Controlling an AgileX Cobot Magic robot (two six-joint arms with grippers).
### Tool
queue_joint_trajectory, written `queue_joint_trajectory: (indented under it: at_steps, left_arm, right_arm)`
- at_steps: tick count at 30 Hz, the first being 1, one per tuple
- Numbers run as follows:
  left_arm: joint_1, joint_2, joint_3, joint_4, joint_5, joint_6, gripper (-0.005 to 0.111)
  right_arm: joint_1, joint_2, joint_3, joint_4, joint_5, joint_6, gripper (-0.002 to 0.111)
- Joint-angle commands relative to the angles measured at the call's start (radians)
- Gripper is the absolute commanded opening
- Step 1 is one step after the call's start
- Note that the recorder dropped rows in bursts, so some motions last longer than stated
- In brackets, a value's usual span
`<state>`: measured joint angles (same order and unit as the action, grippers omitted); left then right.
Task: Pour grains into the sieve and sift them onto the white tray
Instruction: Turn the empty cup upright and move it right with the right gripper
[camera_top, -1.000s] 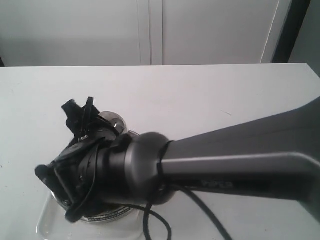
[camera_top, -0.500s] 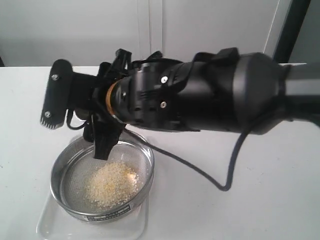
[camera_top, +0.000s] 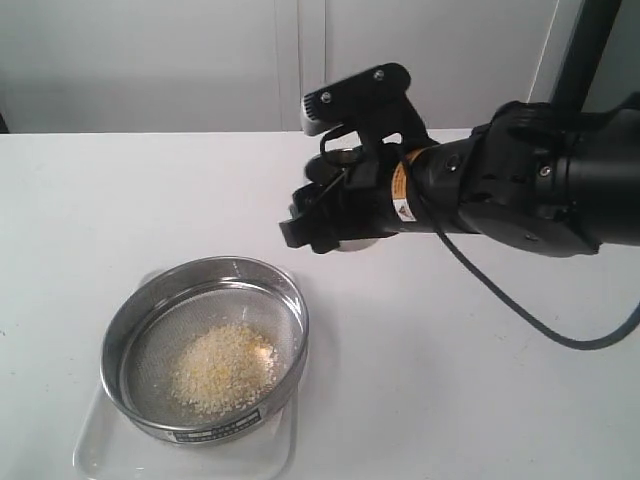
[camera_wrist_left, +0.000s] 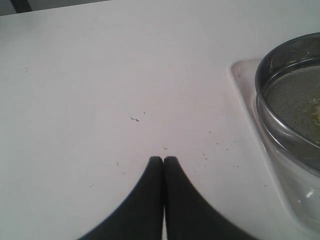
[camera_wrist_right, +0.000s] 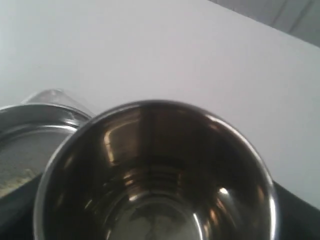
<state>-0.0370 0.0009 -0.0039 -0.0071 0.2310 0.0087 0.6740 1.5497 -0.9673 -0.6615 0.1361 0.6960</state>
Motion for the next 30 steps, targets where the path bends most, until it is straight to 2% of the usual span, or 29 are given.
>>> queue_joint_trajectory:
  at_steps: [1,9,14,19,23,30]
  left_arm:
    - [-0.005,-0.001,0.004,-0.010,0.002,-0.009,0.000]
    - [-0.005,-0.001,0.004,-0.010,0.002,-0.009,0.000]
    - [-0.005,-0.001,0.004,-0.010,0.002,-0.009,0.000]
    - [-0.005,-0.001,0.004,-0.010,0.002,-0.009,0.000]
    - [-0.005,-0.001,0.004,-0.010,0.002,-0.009,0.000]
    - [-0.005,-0.001,0.004,-0.010,0.002,-0.009,0.000]
  right_arm:
    - [-0.057,-0.014,0.012,-0.003,0.080,0.016,0.000]
    - [-0.215,-0.014,0.098,-0.001,0.050,0.016,0.000]
    - [-0.371,-0.012,0.184,0.000,-0.125,0.042,0.000]
    - [-0.468,0.005,0.220,0.033,-0.261,0.042,0.000]
    - [-0.514,0.065,0.221,0.042,-0.366,0.006,0.000]
    - [-0.517,0.175,0.221,0.044,-0.526,-0.099,0.000]
